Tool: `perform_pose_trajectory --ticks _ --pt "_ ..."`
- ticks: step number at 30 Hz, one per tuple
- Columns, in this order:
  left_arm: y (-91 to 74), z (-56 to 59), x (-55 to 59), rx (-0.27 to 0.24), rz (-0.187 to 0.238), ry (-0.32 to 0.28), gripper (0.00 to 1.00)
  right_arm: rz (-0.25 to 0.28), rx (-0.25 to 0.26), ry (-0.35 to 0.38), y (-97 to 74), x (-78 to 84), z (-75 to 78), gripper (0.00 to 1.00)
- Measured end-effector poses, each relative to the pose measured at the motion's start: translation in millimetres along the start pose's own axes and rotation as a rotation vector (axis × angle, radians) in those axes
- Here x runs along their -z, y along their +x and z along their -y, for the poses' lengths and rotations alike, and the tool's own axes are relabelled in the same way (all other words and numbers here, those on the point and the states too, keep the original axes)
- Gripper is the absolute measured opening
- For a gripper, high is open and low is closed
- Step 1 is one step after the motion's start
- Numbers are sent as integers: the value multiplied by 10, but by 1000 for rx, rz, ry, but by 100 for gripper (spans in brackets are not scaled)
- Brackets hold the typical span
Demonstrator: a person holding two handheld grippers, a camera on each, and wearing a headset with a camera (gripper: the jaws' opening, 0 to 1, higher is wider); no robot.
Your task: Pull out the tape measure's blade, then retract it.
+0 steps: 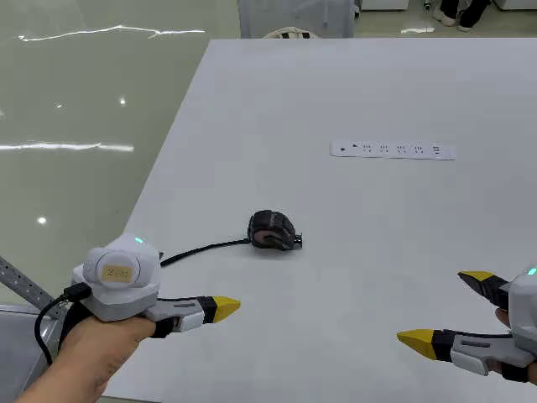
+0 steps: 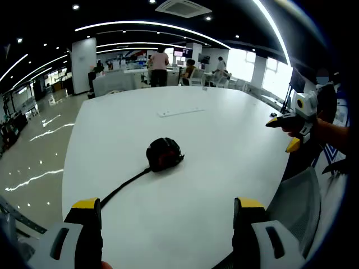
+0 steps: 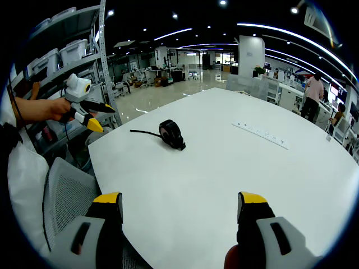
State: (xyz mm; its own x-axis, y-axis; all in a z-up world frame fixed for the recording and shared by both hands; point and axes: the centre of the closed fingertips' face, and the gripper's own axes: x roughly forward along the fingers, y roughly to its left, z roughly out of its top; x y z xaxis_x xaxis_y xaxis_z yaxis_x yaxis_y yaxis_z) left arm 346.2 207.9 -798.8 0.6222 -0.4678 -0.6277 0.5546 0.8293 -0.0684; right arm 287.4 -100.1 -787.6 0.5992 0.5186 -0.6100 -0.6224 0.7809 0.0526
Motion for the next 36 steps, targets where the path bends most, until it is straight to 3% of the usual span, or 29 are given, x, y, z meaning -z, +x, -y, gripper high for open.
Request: perform_pose_trajectory --ticks 21,36 --pt "-17 -28 2 -2 -5 7 94 -16 1 -14 -20 41 7 85" --pt "93 -32 -13 16 -5 4 94 -28 -1 -16 49 32 62 84"
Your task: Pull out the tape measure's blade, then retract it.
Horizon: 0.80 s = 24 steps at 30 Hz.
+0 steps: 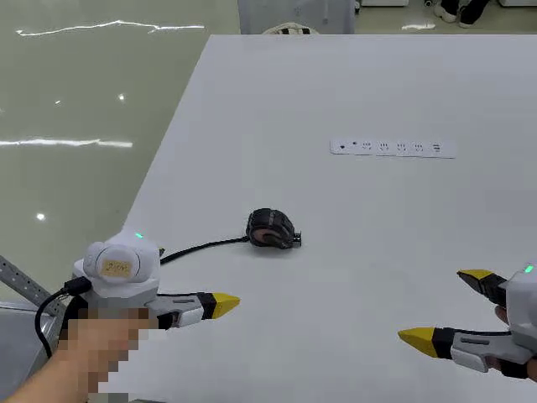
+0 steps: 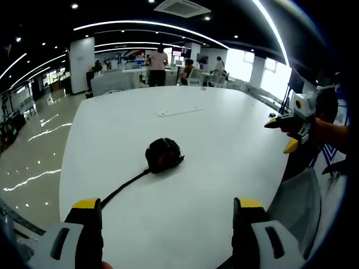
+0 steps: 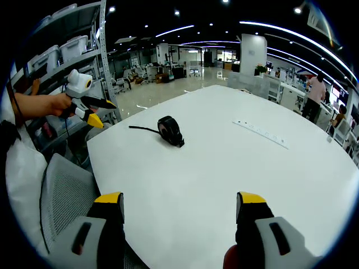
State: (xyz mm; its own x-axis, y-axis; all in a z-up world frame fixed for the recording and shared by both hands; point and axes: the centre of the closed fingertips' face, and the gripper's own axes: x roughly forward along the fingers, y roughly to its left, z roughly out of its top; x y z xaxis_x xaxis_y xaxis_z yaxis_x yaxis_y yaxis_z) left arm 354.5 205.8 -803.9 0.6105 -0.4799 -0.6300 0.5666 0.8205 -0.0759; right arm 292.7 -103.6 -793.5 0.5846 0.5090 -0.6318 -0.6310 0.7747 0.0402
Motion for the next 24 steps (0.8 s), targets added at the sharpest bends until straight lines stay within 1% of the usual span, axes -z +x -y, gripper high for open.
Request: perform_pose_trajectory --ticks 4,15,24 --pt "27 -5 -11 3 0 1 94 -2 -4 0 43 -15 17 84" --pt "95 -55 -39 7 -3 1 93 -8 -19 -5 184 -87 4 83" --pt "178 -97 -66 17 -10 6 92 -16 -29 -12 294 -122 35 83"
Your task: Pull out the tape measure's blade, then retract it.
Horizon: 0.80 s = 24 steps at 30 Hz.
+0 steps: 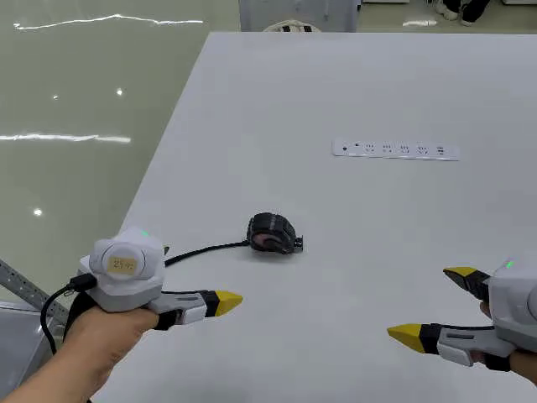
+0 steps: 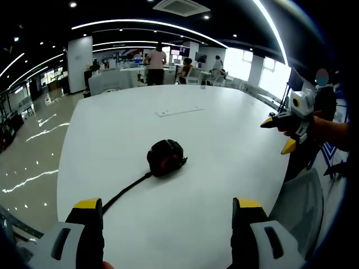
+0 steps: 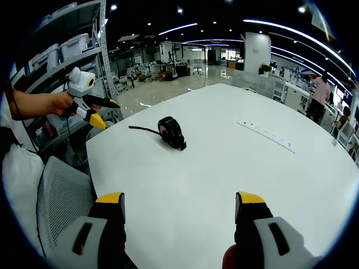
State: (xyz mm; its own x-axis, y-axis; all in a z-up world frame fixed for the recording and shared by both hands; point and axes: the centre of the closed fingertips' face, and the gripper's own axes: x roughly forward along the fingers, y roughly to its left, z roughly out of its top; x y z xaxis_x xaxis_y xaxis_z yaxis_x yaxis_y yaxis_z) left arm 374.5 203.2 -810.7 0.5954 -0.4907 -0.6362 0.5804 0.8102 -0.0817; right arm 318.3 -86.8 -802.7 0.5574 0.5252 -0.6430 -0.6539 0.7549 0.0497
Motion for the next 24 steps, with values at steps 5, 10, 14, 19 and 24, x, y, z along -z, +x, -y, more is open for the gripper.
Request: perform_pose_trajectory --ticks 5,10,14,19,24 --pt "48 -12 -5 5 -5 3 91 -9 -6 -9 52 -20 20 82" --pt "60 -13 -11 7 -6 3 91 -13 -8 -13 83 -12 42 82" --pt "106 -1 -37 17 -8 3 90 -22 -20 -21 176 -53 58 82" --pt "133 5 -48 26 -15 12 89 -28 -27 -25 242 -62 63 81" --pt "167 -21 -61 22 -22 20 89 -30 -31 -26 285 -87 82 81"
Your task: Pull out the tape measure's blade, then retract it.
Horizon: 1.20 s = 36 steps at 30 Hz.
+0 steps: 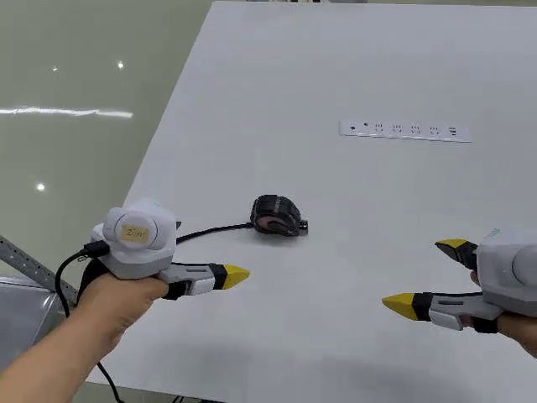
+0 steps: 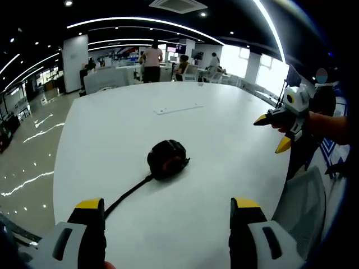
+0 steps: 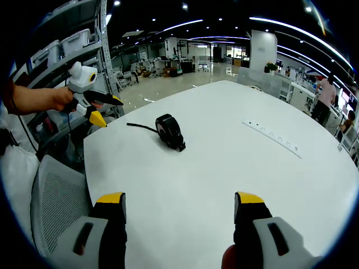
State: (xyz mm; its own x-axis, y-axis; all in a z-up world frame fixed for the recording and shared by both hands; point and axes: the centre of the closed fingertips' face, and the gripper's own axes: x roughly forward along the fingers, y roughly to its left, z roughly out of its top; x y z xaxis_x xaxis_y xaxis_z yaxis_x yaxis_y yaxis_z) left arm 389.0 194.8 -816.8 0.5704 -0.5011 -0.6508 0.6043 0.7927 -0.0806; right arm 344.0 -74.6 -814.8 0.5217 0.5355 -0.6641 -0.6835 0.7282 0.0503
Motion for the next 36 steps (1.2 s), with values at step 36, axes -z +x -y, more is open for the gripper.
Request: perform_pose_trajectory --ticks 36 --pt "367 -107 -126 64 -36 76 83 -37 -69 -54 448 -122 133 77"
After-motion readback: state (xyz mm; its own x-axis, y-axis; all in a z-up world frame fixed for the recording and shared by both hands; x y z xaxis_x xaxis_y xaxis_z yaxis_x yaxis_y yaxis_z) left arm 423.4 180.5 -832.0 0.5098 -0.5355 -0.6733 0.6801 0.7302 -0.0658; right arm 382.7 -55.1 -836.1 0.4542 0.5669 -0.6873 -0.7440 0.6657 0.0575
